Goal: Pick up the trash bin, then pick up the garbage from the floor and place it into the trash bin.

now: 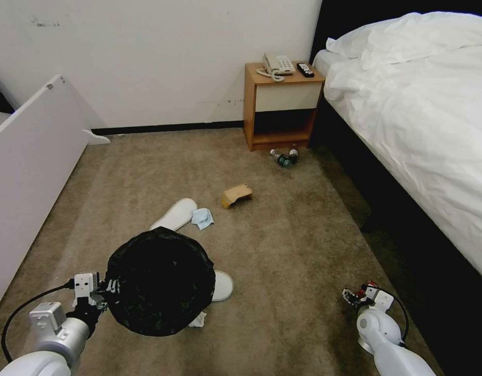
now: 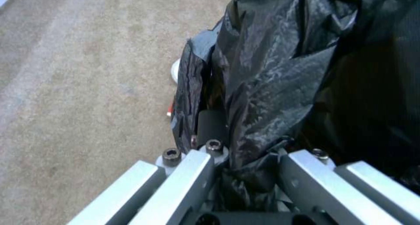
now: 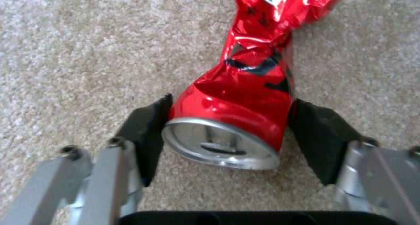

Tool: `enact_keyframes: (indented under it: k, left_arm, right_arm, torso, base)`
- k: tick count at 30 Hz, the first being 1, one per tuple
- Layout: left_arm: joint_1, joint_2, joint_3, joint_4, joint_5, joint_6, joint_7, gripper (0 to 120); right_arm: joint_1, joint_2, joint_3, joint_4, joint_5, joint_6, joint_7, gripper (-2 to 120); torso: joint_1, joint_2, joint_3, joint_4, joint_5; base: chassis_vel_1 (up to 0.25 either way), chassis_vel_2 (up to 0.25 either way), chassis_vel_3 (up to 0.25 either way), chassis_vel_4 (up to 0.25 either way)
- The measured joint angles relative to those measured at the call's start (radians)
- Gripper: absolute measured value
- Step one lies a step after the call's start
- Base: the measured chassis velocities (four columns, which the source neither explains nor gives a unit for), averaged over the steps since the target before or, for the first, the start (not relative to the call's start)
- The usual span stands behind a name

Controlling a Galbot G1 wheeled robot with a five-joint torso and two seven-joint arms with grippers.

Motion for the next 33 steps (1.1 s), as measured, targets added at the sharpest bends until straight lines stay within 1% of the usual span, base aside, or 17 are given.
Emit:
enact_keyframes:
  k: [1, 2, 4, 5, 21, 24, 25, 28, 30, 31, 33]
  left_arm:
    - [0.0, -0.001, 0.0, 0.0, 0.0, 0.0, 0.0, 0]
    - [0.001, -0.002, 0.0, 0.0, 0.001, 0.0, 0.001, 0]
    - [0.001, -0.002, 0.0, 0.0, 0.001, -0.001, 0.001, 0]
    - [0.003, -0.004, -0.001, 0.001, 0.003, -0.003, 0.004, 0]
    - [0.007, -0.014, 0.001, 0.007, 0.014, -0.008, 0.009, 0]
    - [0.006, -0.013, 0.002, 0.006, 0.014, -0.008, 0.008, 0]
    - [0.005, -0.009, 0.005, 0.006, 0.017, -0.008, 0.006, 0]
    - [0.003, -0.005, 0.008, 0.006, 0.018, -0.005, 0.003, 0]
    - [0.0, 0.003, 0.013, 0.004, 0.01, 0.005, -0.008, 0]
    - [0.0, 0.003, 0.013, 0.004, 0.01, 0.005, -0.008, 0]
    - [-0.003, 0.012, 0.017, 0.001, -0.002, 0.013, -0.016, 0]
  right_arm:
    - [0.0, 0.002, 0.003, -0.001, -0.002, 0.003, -0.002, 61]
    - [-0.001, 0.005, 0.007, -0.003, -0.005, 0.007, -0.005, 55]
    - [0.0, 0.006, 0.008, -0.003, -0.005, 0.008, -0.006, 54]
    - [-0.001, 0.007, 0.011, -0.003, -0.009, 0.014, -0.007, 50]
    - [0.008, 0.009, 0.015, -0.005, -0.025, 0.038, -0.023, 49]
    - [-0.005, -0.001, 0.018, 0.028, -0.026, 0.041, -0.019, 49]
    - [-0.026, -0.018, 0.019, 0.067, -0.021, 0.041, -0.009, 49]
    - [-0.049, -0.036, 0.019, 0.105, -0.015, 0.041, 0.0, 49]
    - [-0.099, -0.078, 0.021, 0.178, -0.01, 0.041, 0.014, 49]
    - [-0.099, -0.078, 0.021, 0.178, -0.01, 0.041, 0.014, 49]
    - [-0.149, -0.119, 0.027, 0.26, -0.007, 0.041, 0.023, 49]
  torso:
    - [0.0, 0.0, 0.0, 0.0, -0.0001]
    - [0.0, 0.0, 0.0, 0.0, -0.0002]
    - [0.0, 0.0, 0.0, 0.0, -0.0001]
    - [0.0, 0.0, 0.0, 0.0, 0.0]
    - [0.0, 0.0, 0.0, 0.0, 0.0002]
    - [0.0, 0.0, 0.0, 0.0002, 0.0001]
    - [0.0, 0.0, 0.0, 0.0002, 0.0002]
    - [0.0, 0.0, 0.0, 0.0001, 0.0002]
    - [0.0, 0.0, 0.0, -0.0002, 0.0]
    - [0.0, 0.0, 0.0, -0.0002, 0.0]
    - [0.0, 0.0, 0.0, -0.0002, 0.0003]
  base:
    - [0.0, 0.0, 0.0, 0.0]
    - [0.0, 0.0, 0.0, 0.0]
    - [0.0, 0.0, 0.0, 0.0]
    - [0.0, 0.0, 0.0, 0.0]
    - [0.0, 0.0, 0.0, 0.0]
    - [0.0, 0.0, 0.0, 0.0]
    - [0.0, 0.0, 0.0, 0.0]
    - [0.0, 0.0, 0.0, 0.0]
    - [0.0, 0.0, 0.0, 0.0]
    - [0.0, 0.0, 0.0, 0.0]
    - [0.0, 0.0, 0.0, 0.0]
